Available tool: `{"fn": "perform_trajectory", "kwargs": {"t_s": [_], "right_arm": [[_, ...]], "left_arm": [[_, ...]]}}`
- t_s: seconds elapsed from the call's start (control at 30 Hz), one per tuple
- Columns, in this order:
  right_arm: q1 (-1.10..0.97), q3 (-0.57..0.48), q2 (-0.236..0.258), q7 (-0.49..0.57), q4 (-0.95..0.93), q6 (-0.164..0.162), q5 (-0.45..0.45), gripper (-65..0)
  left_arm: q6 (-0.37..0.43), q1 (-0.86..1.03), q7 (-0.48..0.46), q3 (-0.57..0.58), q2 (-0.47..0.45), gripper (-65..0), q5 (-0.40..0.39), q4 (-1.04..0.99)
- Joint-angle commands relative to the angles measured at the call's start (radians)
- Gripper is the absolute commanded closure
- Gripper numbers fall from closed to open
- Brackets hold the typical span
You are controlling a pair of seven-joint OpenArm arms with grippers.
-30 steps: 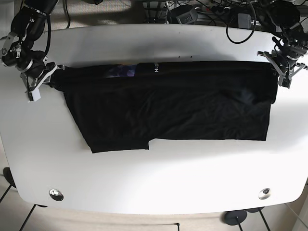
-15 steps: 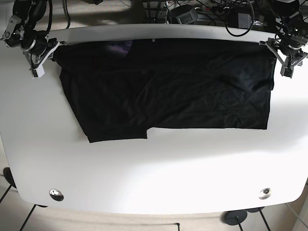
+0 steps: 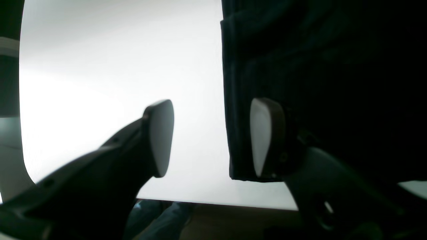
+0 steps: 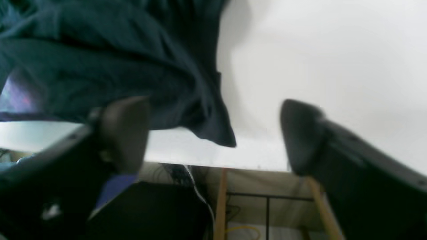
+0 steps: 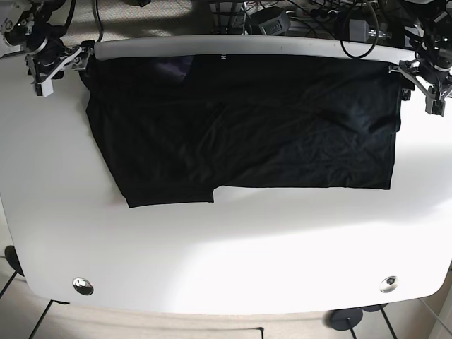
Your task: Fold the T-shirt properly
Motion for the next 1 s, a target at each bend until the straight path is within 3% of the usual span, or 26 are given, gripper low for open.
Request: {"fn": "perform_trajectory", "kwargs": {"t_s": [0.03, 0.17, 0.27, 0.37, 0.5, 0.57, 0.7, 0.83, 1.0], "right_arm": [[0.001, 0.040, 0.002, 0.023, 0.046, 0.002, 0.017, -62.6], [0.080, 0.053, -0.004, 0.024, 0.046, 0.004, 0.016, -62.6], [0.192, -0.067, 0.029, 0.024, -0.012, 0.010, -0.003, -62.6], [0.300, -0.135, 0.028, 0.026, -0.095, 0.008, -0.086, -62.6], [0.496, -0.259, 0.034, 0.138, -0.302, 0.014, -0.273, -62.6], [0.570, -0.293, 0.039, 0.210, -0.436, 0.014, -0.322, -62.6], [0.608, -0.322, 0.072, 0.293, -0.585, 0.016, -0.339, -62.6], [0.555, -0.394, 0.052, 0.293, -0.533, 0.016, -0.339, -62.6], [0.502, -0.412, -0.017, 0.296, -0.485, 0.016, -0.342, -62.5]], "left_arm": [[0.000, -0.032, -0.015, -0.007, -0.018, -34.3, -0.006, 0.005], [0.000, -0.113, -0.018, 0.031, -0.018, -34.3, 0.086, -0.083], [0.000, -0.179, -0.020, 0.036, -0.017, -34.3, 0.127, -0.135], [0.000, -0.242, -0.020, 0.036, -0.015, -34.3, 0.127, -0.193], [0.000, -0.346, -0.020, 0.051, -0.017, -34.3, 0.127, -0.276], [0.000, -0.377, -0.020, 0.086, -0.020, -34.3, 0.127, -0.291], [0.000, -0.423, -0.021, 0.135, -0.020, -34.3, 0.127, -0.295], [0.000, -0.447, -0.072, 0.186, -0.020, -34.4, 0.127, -0.295], [0.233, -0.457, -0.176, 0.249, -0.021, -35.1, 0.127, -0.298]]}}
